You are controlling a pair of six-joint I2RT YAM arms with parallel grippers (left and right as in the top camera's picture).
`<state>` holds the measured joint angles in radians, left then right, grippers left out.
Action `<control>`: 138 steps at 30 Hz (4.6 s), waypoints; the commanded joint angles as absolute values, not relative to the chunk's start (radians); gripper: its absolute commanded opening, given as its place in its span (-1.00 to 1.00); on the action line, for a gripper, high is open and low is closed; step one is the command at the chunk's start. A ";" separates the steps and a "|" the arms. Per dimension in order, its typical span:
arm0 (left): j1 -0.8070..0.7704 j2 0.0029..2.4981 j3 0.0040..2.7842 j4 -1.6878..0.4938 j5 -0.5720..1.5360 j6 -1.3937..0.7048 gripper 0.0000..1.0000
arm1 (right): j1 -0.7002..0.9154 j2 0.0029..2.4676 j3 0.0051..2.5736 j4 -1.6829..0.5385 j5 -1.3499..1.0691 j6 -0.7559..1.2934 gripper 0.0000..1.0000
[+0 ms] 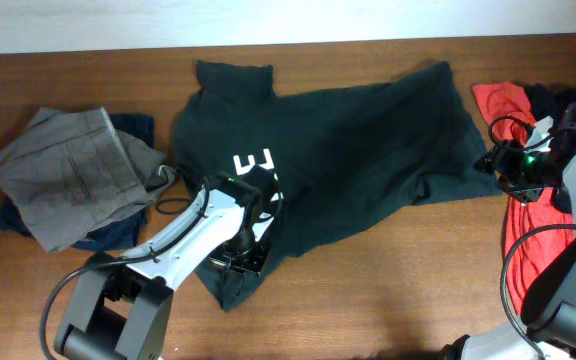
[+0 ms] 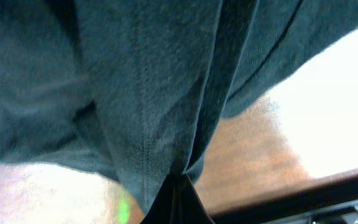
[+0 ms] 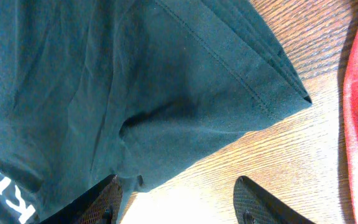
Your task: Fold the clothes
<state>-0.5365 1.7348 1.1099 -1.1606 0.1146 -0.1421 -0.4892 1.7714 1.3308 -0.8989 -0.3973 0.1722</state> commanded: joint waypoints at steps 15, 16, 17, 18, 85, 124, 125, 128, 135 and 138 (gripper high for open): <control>-0.452 1.742 1.413 -1.187 -0.275 -0.089 -1.00 | -0.485 1.774 1.347 -0.906 -0.419 0.162 0.25; -0.434 1.742 1.413 -1.176 -0.277 -0.088 -0.99 | -0.485 1.774 1.347 -0.906 -0.419 0.162 0.25; -0.418 1.742 1.413 -1.163 -0.275 -0.088 -1.00 | -0.485 1.774 1.347 -0.906 -0.419 0.162 0.25; -0.402 1.742 1.413 -1.151 -0.261 -0.075 -1.00 | -0.485 1.774 1.347 -0.906 -0.419 0.162 0.25; -0.044 1.768 0.963 -0.874 0.221 -0.339 -0.39 | -0.485 1.774 1.347 -0.963 -0.468 -0.022 0.32; 0.376 1.777 1.010 -0.863 0.301 -0.207 -0.99 | -0.457 1.782 1.182 -0.634 -0.475 -0.186 0.29; 0.376 1.777 1.010 -0.863 0.300 -0.207 -0.99 | -0.455 1.787 1.182 -0.616 -0.475 -0.186 0.31; 0.376 1.777 1.010 -0.863 0.301 -0.207 -1.00 | -0.451 1.813 1.182 -0.585 -0.475 -0.175 0.32; 0.376 1.777 1.010 -0.863 0.323 -0.207 -1.00 | -0.451 1.928 1.182 -0.580 -0.476 -0.170 0.17; 0.376 1.777 1.010 -0.864 0.332 -0.207 -0.99 | -0.451 1.953 1.182 -0.582 -0.476 -0.163 0.10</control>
